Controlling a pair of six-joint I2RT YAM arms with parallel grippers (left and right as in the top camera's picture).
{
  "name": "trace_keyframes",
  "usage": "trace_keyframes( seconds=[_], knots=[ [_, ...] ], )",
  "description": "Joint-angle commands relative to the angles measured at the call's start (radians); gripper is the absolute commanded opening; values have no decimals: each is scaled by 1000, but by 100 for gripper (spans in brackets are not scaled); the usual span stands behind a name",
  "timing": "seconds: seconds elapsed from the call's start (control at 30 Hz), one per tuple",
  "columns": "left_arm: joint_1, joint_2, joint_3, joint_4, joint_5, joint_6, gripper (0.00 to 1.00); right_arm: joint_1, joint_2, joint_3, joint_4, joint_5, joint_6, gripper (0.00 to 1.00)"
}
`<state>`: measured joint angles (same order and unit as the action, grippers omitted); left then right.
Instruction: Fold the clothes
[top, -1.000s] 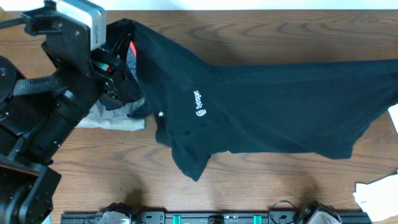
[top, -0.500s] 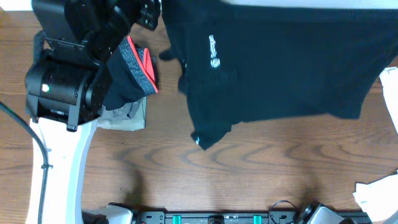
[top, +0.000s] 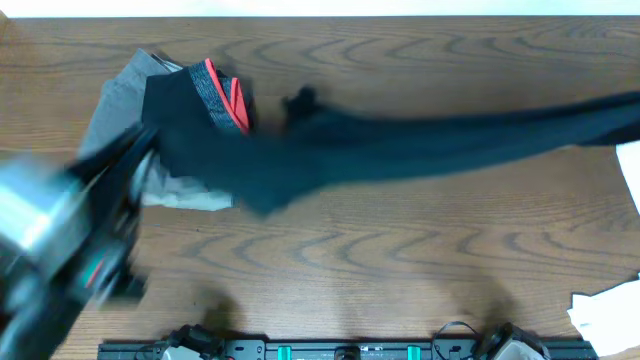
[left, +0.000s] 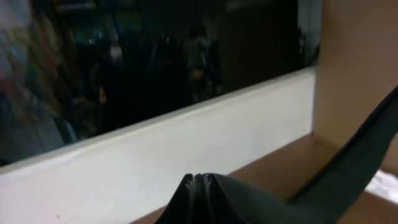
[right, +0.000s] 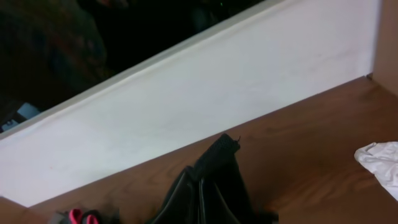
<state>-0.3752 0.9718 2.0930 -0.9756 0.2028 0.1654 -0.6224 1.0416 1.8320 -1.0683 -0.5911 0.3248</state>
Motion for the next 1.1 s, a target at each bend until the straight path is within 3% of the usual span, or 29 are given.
trace_keyframes(
  seconds=[0.0, 0.23, 0.4, 0.53, 0.67, 0.8, 0.9, 1.07],
  knots=[
    [-3, 28, -6, -42, -5, -48, 6, -10, -15, 12, -30, 10, -11, 1],
    [0, 240, -38, -143, -33, -47, 6, 13, 56, -4, -100, 11, -11, 1],
    [16, 555, -39, -68, -32, -39, 6, 100, 229, -50, 23, 11, -11, 1],
    [84, 809, -33, 183, -32, -7, 6, 192, 418, -94, 334, 14, -11, 1],
    [162, 975, 80, 492, 2, -32, 6, 216, 620, -92, 898, -77, 55, 1],
    [199, 988, 302, 536, 86, -26, 6, 167, 687, -92, 1322, -217, 320, 1],
    [188, 986, 437, 433, 131, 4, 6, 134, 678, -92, 1304, -248, 321, 1],
    [148, 987, 479, 84, 121, 120, 6, 120, 671, -92, 938, -280, 138, 1]
  ],
)
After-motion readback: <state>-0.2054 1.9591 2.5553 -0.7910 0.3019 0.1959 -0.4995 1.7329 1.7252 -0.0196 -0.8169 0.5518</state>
